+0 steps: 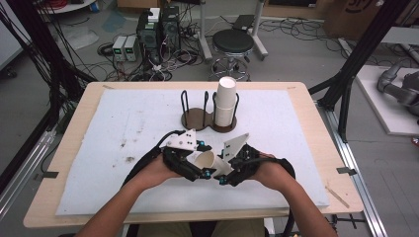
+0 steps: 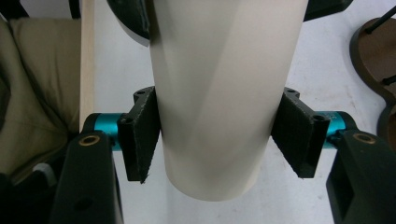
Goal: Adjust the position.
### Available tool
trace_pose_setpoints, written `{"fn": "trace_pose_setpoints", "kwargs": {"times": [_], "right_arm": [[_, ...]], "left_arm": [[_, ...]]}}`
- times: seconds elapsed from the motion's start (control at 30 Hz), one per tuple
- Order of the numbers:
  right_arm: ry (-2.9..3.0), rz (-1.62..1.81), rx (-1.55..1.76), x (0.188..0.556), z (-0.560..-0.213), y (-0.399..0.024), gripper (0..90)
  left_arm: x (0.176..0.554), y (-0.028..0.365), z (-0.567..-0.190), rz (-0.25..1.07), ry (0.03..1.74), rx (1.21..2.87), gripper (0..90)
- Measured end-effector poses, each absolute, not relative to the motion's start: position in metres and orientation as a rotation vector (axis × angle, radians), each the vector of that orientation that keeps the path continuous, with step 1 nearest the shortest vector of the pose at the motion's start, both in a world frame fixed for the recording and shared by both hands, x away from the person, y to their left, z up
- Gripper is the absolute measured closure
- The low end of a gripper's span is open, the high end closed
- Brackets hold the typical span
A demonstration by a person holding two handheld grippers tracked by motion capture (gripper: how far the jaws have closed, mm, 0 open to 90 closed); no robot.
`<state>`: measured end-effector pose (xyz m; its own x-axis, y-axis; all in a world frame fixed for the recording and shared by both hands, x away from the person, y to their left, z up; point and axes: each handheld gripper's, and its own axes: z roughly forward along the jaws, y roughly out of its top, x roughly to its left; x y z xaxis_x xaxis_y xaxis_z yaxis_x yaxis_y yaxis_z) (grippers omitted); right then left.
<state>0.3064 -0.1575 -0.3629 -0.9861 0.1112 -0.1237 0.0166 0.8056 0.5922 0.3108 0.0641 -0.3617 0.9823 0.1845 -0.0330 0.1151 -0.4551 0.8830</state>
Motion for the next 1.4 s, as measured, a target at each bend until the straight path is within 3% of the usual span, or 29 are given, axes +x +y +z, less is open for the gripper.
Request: {"fn": "trace_pose_setpoints", "kwargs": {"times": [0.1,0.37,0.63,1.4], "right_arm": [[2.836,0.972,0.130,0.308,-0.364,-0.161,36.9],[2.796,1.076,0.241,0.313,-0.372,-0.180,36.8],[2.673,1.255,0.401,0.311,-0.387,-0.216,36.7],[2.287,1.484,0.597,0.298,-0.400,-0.279,35.9]], "left_arm": [[0.311,0.067,-0.360,0.086,0.230,1.989,16.7],[0.312,0.089,-0.349,0.124,0.306,1.766,16.5],[0.313,0.116,-0.356,0.179,0.403,1.659,16.5],[0.308,0.158,-0.387,0.327,0.563,1.607,16.8]]}}
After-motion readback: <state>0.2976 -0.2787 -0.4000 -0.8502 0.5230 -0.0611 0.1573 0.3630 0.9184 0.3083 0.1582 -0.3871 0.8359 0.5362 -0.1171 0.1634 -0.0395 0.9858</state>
